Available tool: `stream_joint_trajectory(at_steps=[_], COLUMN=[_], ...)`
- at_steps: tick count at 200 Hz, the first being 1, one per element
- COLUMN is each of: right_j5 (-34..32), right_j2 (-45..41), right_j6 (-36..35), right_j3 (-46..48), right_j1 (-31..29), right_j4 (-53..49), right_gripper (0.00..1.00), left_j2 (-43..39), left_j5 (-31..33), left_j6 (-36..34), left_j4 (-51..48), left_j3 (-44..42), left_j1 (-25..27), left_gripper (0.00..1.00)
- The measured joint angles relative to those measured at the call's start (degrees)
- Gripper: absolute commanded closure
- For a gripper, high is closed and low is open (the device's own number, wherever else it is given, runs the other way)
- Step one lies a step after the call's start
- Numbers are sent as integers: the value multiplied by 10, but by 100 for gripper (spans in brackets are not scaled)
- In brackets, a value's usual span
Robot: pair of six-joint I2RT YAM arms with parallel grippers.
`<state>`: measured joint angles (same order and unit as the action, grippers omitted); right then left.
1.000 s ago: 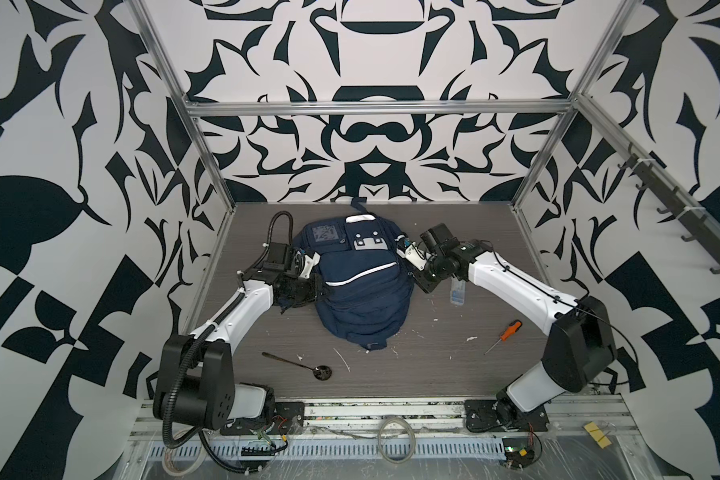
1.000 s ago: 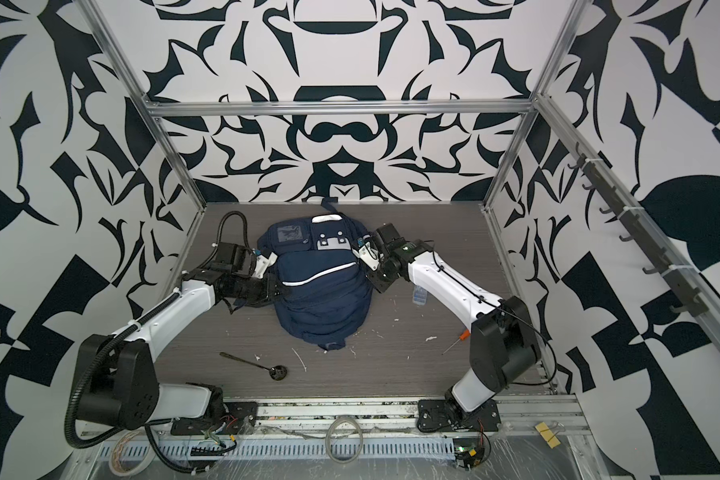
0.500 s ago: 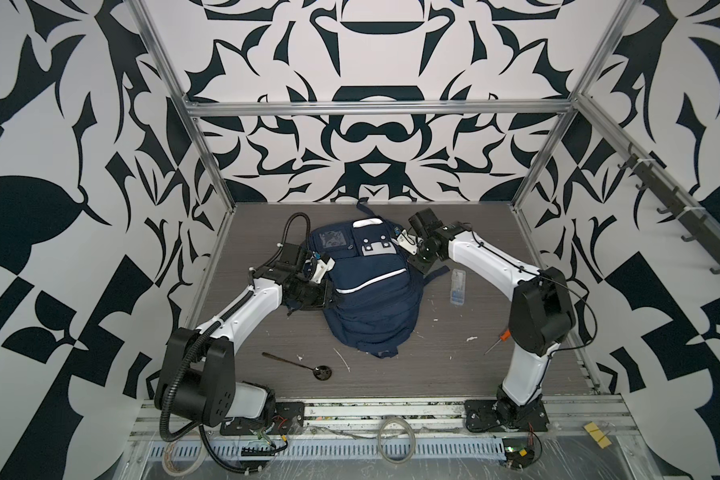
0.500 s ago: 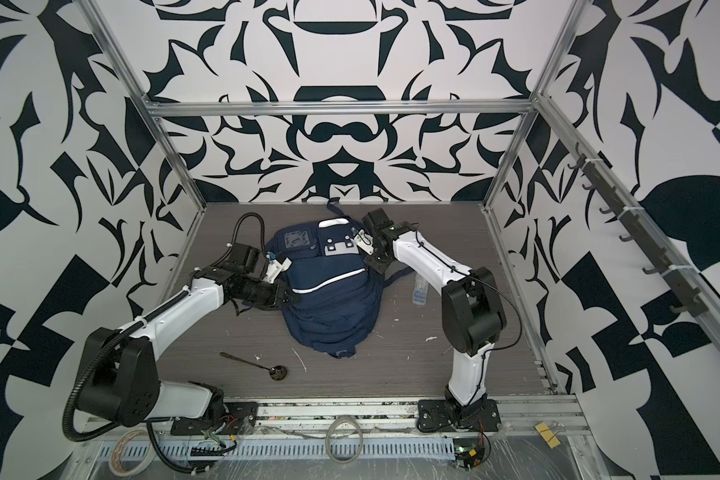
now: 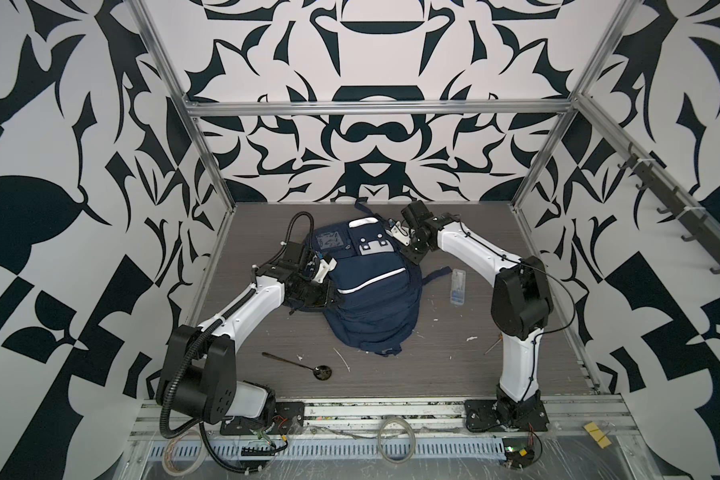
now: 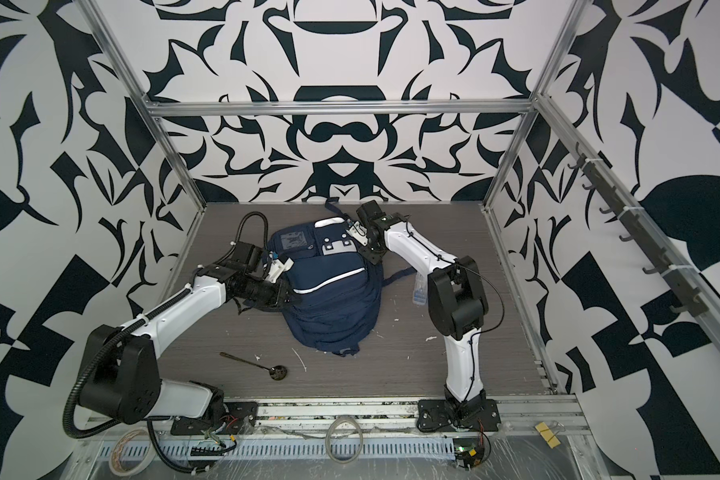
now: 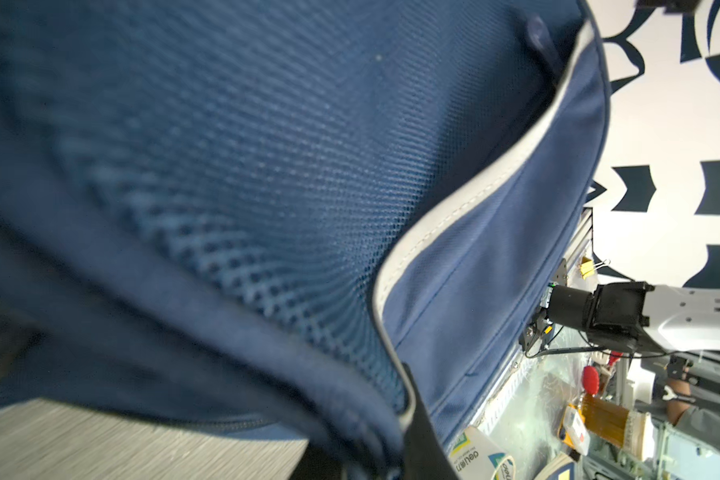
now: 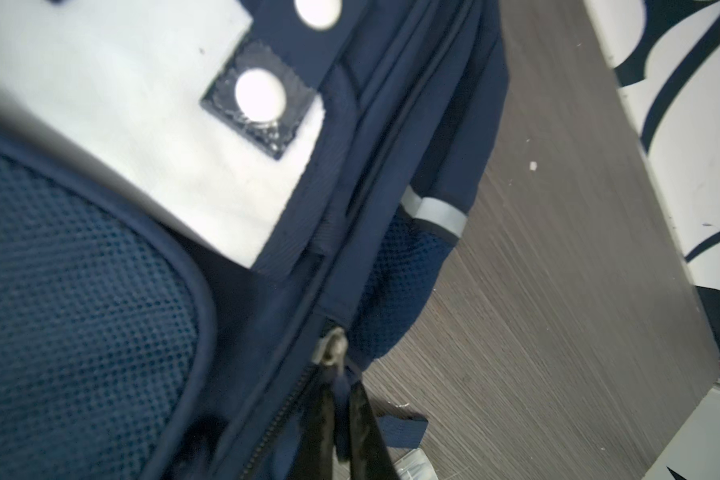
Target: Pack the student bag
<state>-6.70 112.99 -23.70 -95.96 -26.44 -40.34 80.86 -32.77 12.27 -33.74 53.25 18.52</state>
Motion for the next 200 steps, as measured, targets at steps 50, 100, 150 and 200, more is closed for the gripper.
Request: stream_joint_trajectory(at_steps=[50,100,150,200], right_j5=[11,76,162,285], right_j2=[-171,-272,-198,-122], right_j6=[73,216,278,248], right_j3=[114,194,189,143], right_j1=[15,-9,5,31], right_j4=[46,76,77,7], right_gripper=[29,25,27,33], left_j2=[2,20,-51,-107], left_j5=[-22,-18,41,64], left_j6=[37,45,63,87], left_j4=[8,2,-37,-63], left_j3=[-11,-11,4,16], left_j1=[-31,-31,-31,-31], left_gripper=[100,41,27,27])
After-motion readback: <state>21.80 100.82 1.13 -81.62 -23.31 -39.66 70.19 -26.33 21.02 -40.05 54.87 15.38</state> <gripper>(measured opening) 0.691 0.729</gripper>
